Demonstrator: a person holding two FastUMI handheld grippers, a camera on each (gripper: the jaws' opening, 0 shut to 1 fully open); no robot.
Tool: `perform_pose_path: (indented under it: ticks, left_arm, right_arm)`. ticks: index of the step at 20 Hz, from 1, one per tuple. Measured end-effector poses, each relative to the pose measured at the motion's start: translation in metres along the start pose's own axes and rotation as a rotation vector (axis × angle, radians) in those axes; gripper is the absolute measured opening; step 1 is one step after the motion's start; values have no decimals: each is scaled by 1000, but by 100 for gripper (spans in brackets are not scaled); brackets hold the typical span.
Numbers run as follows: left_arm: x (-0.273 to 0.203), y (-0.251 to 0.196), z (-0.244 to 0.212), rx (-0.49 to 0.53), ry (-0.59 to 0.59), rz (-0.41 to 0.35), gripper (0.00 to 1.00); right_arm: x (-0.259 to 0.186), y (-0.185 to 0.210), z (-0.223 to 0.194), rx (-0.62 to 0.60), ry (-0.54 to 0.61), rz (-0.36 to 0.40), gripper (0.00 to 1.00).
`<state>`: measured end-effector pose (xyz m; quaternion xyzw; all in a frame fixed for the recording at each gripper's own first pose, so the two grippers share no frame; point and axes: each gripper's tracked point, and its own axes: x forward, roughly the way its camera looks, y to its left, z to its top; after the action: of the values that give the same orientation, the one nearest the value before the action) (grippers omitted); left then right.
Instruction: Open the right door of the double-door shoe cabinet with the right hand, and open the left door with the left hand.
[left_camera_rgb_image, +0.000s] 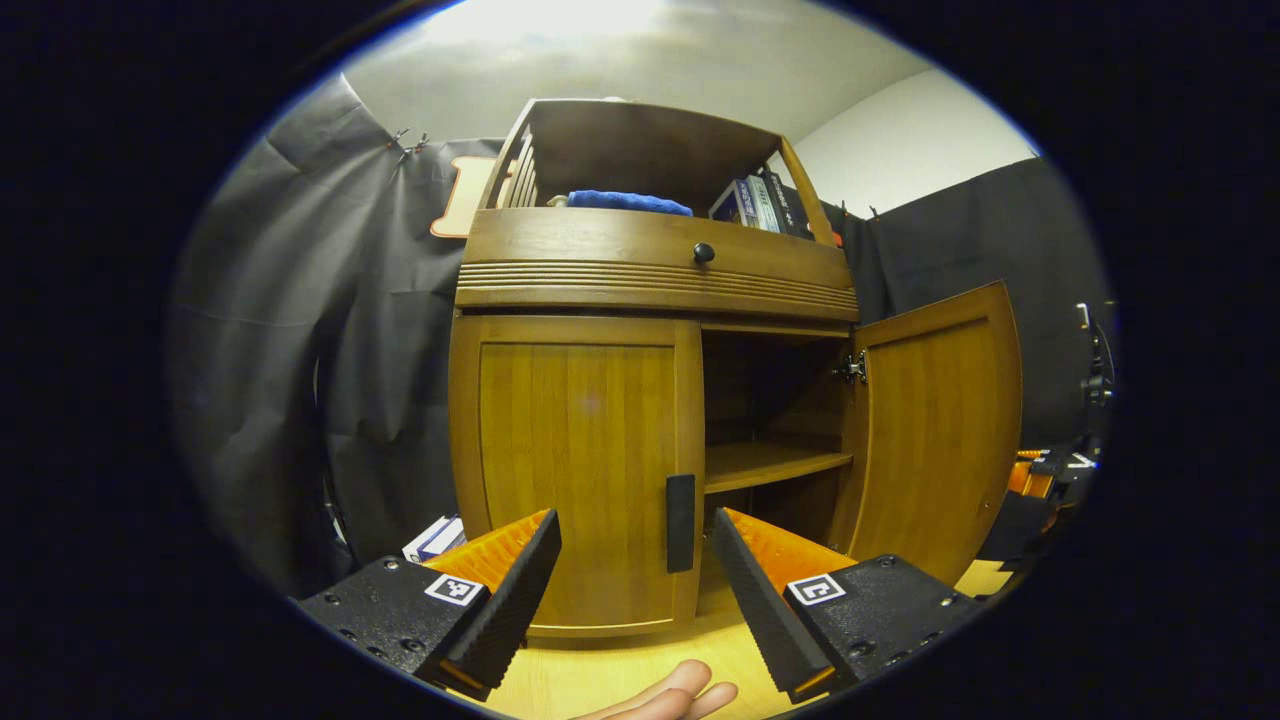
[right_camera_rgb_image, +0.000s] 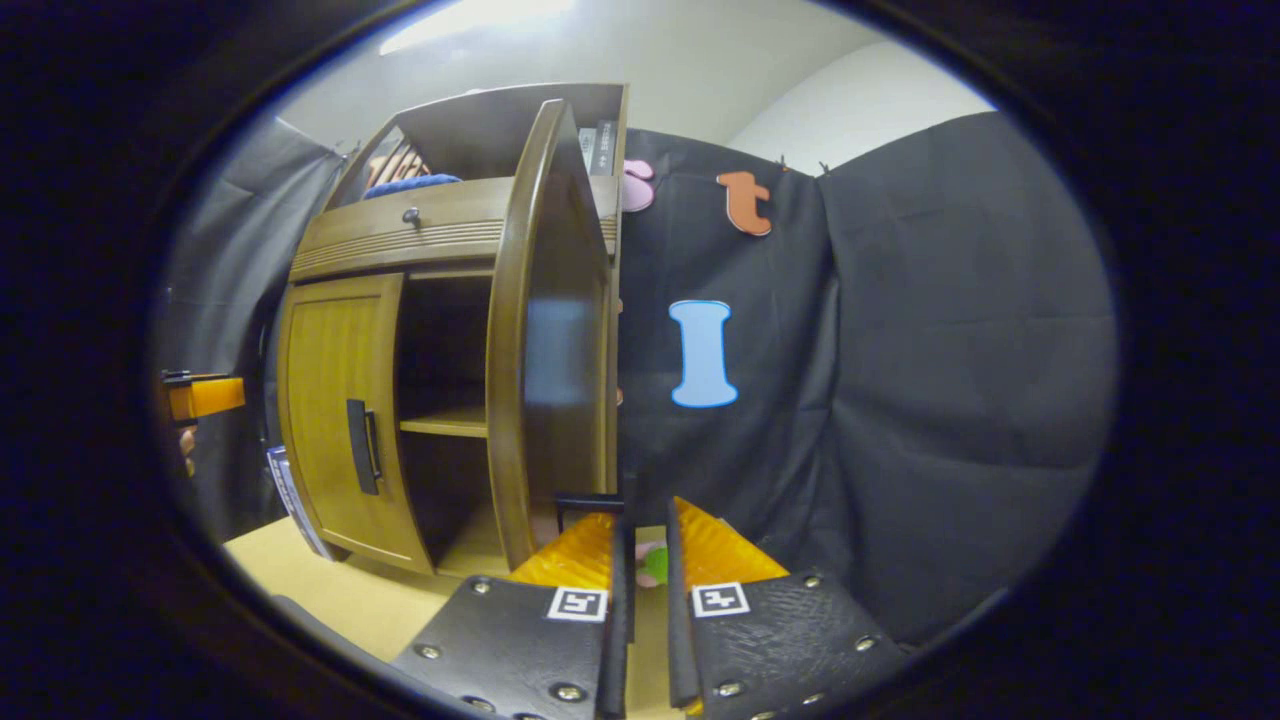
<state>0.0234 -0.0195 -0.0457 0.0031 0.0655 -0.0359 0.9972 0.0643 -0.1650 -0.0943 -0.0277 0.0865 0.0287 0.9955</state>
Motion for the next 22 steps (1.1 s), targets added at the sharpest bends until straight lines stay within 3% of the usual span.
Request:
perform_pose_path:
  ticks: [1, 2, 8, 13, 14, 22]
  left_arm:
    - [1, -1, -1, -2, 1, 2, 95]
    - [3, -2, -3, -4, 6, 8, 91]
    - [18, -11, -15, 20, 23, 40, 91]
    - [33, -28, -32, 48, 59, 39, 91]
    - [36, -31, -35, 47, 59, 37, 92]
    - [59, -49, -32, 27, -26, 10, 92]
  right_arm:
    - [3, -7, -1, 10, 4, 26, 11]
    - [3, -14, -1, 12, 6, 49, 17]
    - [15, -45, -2, 22, -3, 150, 17]
    - [14, -64, -2, 30, -29, 138, 89]
    - [13, -64, -2, 13, -39, 135, 97]
    - [8, -67, -1, -21, -42, 106, 99]
